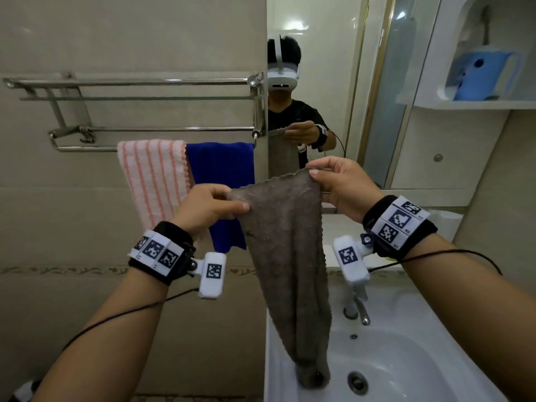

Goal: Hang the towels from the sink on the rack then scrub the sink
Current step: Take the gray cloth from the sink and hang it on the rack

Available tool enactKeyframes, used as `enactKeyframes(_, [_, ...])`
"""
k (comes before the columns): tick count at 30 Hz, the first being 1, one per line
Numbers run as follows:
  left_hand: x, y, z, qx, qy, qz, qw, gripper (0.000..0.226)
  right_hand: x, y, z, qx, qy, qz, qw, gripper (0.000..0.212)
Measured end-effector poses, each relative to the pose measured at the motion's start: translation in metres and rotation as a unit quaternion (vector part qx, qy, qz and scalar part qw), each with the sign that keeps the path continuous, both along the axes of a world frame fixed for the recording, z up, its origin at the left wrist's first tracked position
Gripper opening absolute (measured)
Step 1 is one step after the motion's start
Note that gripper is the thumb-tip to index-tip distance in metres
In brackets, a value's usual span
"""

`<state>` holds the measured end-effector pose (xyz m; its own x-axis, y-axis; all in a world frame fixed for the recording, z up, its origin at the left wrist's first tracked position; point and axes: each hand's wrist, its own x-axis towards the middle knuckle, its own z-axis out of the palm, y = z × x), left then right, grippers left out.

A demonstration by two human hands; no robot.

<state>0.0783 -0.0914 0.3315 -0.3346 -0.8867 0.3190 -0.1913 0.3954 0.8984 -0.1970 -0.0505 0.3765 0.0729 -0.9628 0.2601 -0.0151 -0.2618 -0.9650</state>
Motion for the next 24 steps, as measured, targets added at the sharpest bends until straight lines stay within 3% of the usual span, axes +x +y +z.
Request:
enactKeyframes(7, [0.019,0.003,0.067,-0.071,0.085,0.040,0.993,0.025,0.014,-0.004,0.052,-0.073,0.044,0.018,0.996,0.012])
enactKeyframes(13, [0.052,0.013,0.116,-0.141,0.133,0.073,0.978,0.024,0.046,-0.013,0.081,-0.098,-0.002,0.077,0.992,0.018])
enactKeyframes(18, [0.081,0.021,0.122,-0.153,0.092,0.121,0.976,0.028,0.086,-0.023,0.083,-0.142,0.049,0.026,0.988,0.018])
enactKeyframes(24, [0.132,0.024,0.101,-0.127,0.058,0.168,0.976,0.029,0.142,-0.038,0.060,-0.014,0.053,0.100,0.993,0.016])
